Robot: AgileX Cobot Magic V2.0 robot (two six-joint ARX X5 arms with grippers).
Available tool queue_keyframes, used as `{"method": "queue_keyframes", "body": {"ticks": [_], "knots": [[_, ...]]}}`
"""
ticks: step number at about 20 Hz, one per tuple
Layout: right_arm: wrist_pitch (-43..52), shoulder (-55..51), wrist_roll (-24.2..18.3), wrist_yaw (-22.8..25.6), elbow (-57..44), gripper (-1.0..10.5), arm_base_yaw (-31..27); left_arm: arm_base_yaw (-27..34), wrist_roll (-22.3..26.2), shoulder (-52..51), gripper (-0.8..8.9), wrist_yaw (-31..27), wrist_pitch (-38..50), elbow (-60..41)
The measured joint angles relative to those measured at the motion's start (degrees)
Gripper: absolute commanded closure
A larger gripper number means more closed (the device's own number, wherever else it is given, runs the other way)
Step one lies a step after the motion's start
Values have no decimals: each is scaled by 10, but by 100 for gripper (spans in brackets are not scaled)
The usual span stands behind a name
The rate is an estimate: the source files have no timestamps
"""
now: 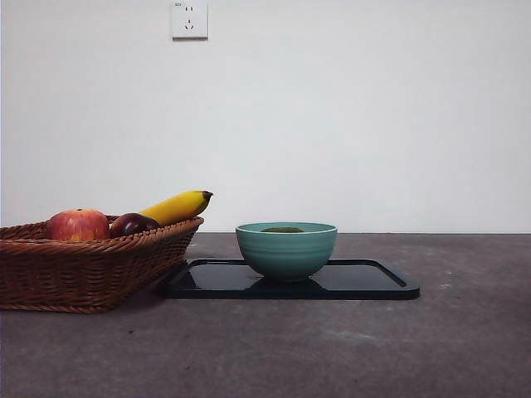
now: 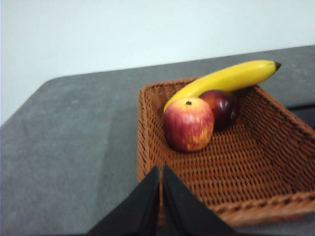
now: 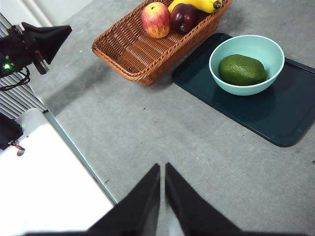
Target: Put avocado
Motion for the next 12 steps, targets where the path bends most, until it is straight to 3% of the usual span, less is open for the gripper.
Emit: {"method": "queue_keyframes", "body": {"ticks": [12], "knots": [[0, 0, 0, 0, 0, 940, 0, 0, -12, 0, 805, -2, -20, 0]]}}
